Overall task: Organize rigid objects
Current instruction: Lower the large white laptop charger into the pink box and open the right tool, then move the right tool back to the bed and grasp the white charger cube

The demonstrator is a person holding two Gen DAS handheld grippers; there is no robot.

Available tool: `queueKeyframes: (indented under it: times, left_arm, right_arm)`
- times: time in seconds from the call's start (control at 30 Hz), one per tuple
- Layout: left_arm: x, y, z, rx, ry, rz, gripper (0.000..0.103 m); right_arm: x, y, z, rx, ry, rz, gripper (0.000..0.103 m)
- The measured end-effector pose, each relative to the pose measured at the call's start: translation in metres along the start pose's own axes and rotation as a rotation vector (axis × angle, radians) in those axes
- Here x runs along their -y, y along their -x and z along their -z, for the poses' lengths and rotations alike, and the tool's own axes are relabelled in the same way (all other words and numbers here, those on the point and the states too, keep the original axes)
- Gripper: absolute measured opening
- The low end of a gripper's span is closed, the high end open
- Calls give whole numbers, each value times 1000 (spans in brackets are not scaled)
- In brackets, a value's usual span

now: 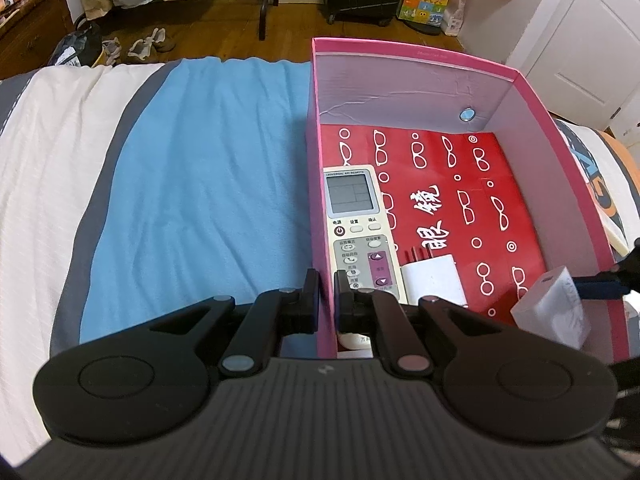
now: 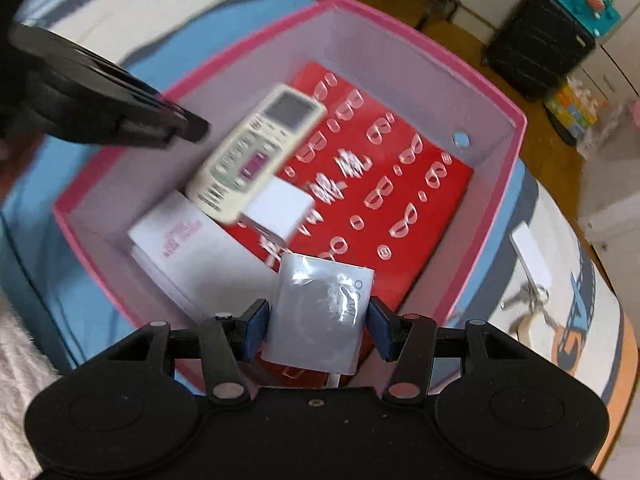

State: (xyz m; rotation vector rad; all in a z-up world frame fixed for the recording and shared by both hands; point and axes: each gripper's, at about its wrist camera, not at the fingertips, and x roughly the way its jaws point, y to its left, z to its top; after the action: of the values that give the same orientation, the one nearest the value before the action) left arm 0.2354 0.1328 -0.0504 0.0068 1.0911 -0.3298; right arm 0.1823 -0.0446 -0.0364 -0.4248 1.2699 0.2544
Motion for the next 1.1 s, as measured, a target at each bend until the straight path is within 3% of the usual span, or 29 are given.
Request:
queueKeyframes:
  times: [0.17, 0.4, 0.47, 0.63, 0.77, 0.87, 1.1]
  left_arm:
    - [2, 1, 0, 5, -16, 3, 7]
    - [2, -2, -1, 0, -8, 16, 8]
    - [3, 0, -1, 2, -9, 16, 8]
    - [-1, 1, -1, 7, 9, 29, 8]
    - [-2, 1, -1, 6, 13, 25, 8]
    - [0, 0, -3, 4, 13, 17, 8]
    - [3, 0, -4, -1, 12, 2, 8]
  right_arm:
    - [1, -11, -4, -58, -37, 29, 58]
    - [10, -10, -8, -77, -112, -30, 59]
    - [17, -5, -8, -49, -141, -56, 59]
    - [30, 18, 2, 94, -166, -15, 61]
    - [48, 46, 17, 197, -208, -68, 61]
    - [58, 63, 33, 241, -225, -58, 61]
    - [82, 80, 73, 256, -295, -24, 61]
